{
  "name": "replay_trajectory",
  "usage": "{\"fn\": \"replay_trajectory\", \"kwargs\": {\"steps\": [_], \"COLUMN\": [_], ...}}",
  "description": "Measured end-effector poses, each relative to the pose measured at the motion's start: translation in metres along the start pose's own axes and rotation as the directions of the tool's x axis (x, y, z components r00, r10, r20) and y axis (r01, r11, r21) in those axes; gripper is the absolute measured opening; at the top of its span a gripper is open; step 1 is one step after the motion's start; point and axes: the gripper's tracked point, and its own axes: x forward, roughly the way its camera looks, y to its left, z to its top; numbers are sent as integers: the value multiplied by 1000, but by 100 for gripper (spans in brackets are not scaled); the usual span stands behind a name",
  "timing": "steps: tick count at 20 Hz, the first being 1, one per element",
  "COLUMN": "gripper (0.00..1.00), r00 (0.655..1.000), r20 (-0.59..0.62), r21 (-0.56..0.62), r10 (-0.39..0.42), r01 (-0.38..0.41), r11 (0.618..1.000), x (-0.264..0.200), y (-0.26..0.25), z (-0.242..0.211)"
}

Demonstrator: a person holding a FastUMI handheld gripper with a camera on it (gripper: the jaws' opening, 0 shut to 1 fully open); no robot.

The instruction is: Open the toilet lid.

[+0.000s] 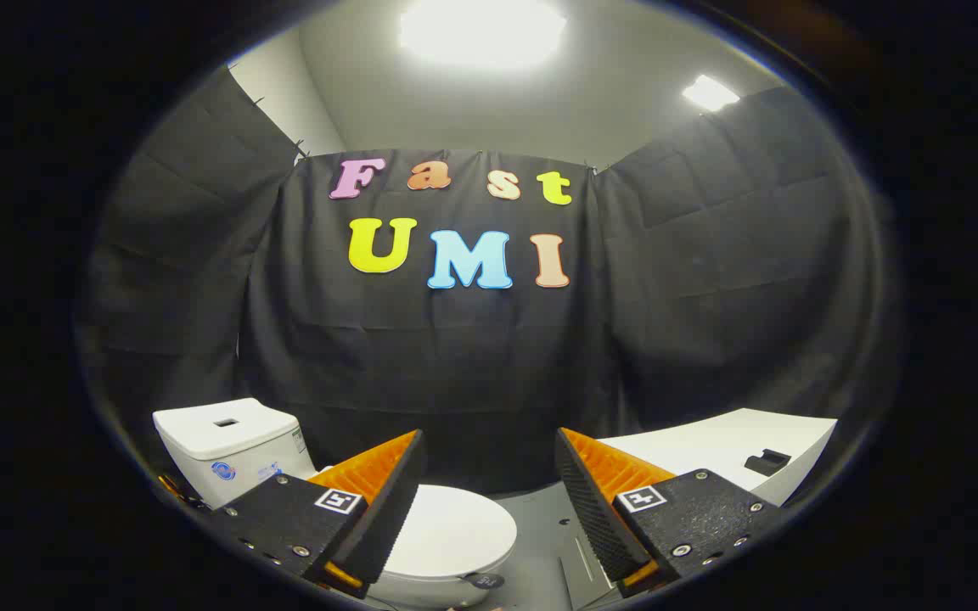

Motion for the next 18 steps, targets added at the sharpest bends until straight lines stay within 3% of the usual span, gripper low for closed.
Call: {"fn": "replay_trajectory", "kwargs": {"steps": [18], "gripper": [93], "r00": [999], "r20": [-9], "r21": [81], "r10": [-49], "r01": [49], "r11": [995], "x": [-1], "y": [-21], "z": [-4]}}
